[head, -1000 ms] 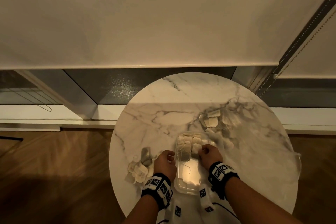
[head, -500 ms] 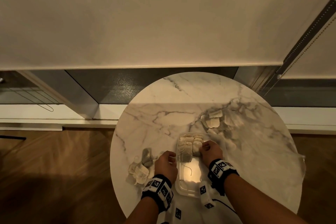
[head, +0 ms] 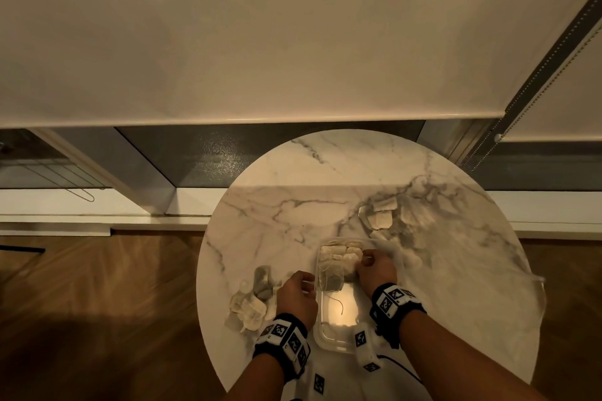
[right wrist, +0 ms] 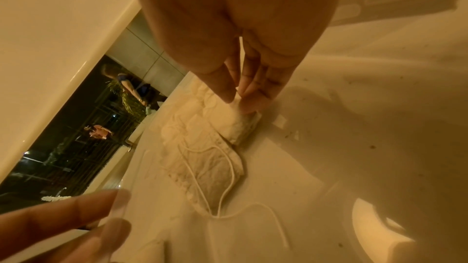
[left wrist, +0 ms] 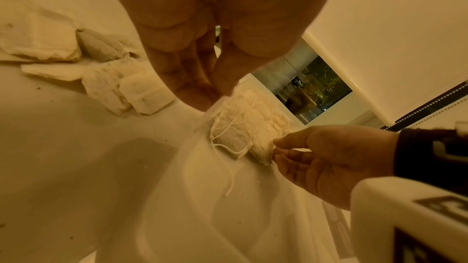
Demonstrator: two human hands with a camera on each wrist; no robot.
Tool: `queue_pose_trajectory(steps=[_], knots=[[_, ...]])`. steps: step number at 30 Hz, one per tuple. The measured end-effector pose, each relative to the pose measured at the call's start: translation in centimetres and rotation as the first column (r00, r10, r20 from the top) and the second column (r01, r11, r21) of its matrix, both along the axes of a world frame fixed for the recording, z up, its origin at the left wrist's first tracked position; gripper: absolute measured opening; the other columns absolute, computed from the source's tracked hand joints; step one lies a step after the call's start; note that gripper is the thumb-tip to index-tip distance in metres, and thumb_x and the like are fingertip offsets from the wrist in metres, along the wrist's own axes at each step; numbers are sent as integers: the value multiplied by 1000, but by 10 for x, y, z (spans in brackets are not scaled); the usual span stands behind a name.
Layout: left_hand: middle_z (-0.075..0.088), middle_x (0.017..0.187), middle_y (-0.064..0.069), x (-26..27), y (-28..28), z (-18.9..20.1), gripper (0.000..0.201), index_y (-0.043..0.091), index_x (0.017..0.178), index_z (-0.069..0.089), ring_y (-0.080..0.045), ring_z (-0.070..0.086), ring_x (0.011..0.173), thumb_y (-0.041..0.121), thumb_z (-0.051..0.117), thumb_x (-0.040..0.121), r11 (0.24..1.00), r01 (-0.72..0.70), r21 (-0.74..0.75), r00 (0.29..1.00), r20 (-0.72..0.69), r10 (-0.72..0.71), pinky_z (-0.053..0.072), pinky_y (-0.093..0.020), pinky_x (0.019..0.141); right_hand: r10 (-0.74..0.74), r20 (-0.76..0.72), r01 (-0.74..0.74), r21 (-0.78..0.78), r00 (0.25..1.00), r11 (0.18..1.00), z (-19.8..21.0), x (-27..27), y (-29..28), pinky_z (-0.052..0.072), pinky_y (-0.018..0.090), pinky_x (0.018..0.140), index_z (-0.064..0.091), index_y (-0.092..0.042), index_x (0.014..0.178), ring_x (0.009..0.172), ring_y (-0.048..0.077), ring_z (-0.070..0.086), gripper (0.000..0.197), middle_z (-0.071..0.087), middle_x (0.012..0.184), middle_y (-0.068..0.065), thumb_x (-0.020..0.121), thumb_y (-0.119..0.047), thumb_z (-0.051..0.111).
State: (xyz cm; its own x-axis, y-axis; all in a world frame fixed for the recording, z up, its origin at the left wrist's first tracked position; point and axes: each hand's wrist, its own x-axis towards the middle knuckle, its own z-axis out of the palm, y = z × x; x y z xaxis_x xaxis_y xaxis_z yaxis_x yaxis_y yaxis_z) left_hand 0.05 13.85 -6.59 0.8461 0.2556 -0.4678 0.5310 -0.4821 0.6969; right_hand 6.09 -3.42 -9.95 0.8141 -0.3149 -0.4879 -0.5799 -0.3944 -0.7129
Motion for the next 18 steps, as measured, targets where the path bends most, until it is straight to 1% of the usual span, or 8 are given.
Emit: queue_pose_trajectory(steps=[2, 5, 7, 9, 11, 13, 16, 18], knots=[[67, 85, 4, 0, 0, 0, 26, 22, 97, 65, -11, 65, 76, 2, 60, 82, 1000, 4, 7, 1000, 5, -4, 57, -24, 69, -31, -7, 31, 22, 1000, 999, 2, 1, 1, 54, 33, 82, 69, -10, 102, 86, 25, 66, 18, 71, 93, 9, 84, -8, 64], [67, 84, 4, -1, 0, 1, 25, 22, 97, 65, -10, 64, 74, 2, 60, 83, 1000, 5, 9, 1000, 12, -5, 53, -17, 64, -77, -19, 77, 7, 997, 997, 4, 2, 0, 52, 35, 91, 67, -9, 109, 97, 29, 65, 24, 70, 101, 12, 85, -8, 63], [67, 84, 4, -1, 0, 1, 26, 22, 97, 65, -9, 64, 74, 1, 60, 82, 1000, 0, 7, 1000, 14, 0, 52, -15, 62, -56, -6, 56, -15, 998, 998, 6, 3, 0, 51, 32, 87, 69, -5, 105, 97, 31, 65, 21, 70, 101, 14, 87, -8, 60], [67, 84, 3, -1, -1, 1, 26, 23, 96, 65, -9, 64, 74, 1, 59, 82, 1000, -1, 4, 1000, 9, 1, 54, -17, 64, -21, 3, 21, -7, 1000, 1000, 7, 3, -1, 51, 31, 82, 70, -3, 98, 92, 30, 65, 17, 70, 95, 14, 90, -7, 56], [68, 84, 3, -1, -1, 1, 27, 23, 95, 64, -10, 64, 74, 0, 59, 82, 1000, 6, 4, 1000, 8, -6, 56, -21, 67, 6, 12, -6, 37, 1000, 999, 9, 1, -1, 52, 33, 82, 71, -7, 97, 90, 27, 66, 18, 71, 92, 9, 91, -7, 54], [67, 84, 3, -2, 0, 1, 28, 23, 95, 64, -11, 65, 75, 0, 59, 82, 1000, 11, 0, 1000, 14, -11, 57, -22, 68, 25, 31, -27, 65, 999, 998, 7, 0, -1, 53, 35, 87, 71, -11, 102, 94, 26, 67, 21, 72, 95, 7, 91, -9, 54], [67, 85, 3, -2, 0, 1, 28, 24, 95, 63, -11, 65, 76, -1, 58, 82, 1000, 14, -2, 1000, 12, -14, 57, -23, 69, 23, 10, -24, 51, 1000, 998, 5, -3, -2, 47, 29, 88, 67, -10, 115, 101, 28, 65, 27, 70, 107, 10, 93, -12, 52], [68, 85, 3, -2, 0, 1, 28, 24, 95, 64, -12, 66, 76, 0, 59, 82, 1000, 9, -4, 1000, 8, -9, 58, -25, 71, 20, -4, -20, 31, 1000, 999, 6, -5, -3, 49, 32, 90, 65, -9, 116, 102, 29, 64, 28, 69, 109, 11, 91, -14, 54]])
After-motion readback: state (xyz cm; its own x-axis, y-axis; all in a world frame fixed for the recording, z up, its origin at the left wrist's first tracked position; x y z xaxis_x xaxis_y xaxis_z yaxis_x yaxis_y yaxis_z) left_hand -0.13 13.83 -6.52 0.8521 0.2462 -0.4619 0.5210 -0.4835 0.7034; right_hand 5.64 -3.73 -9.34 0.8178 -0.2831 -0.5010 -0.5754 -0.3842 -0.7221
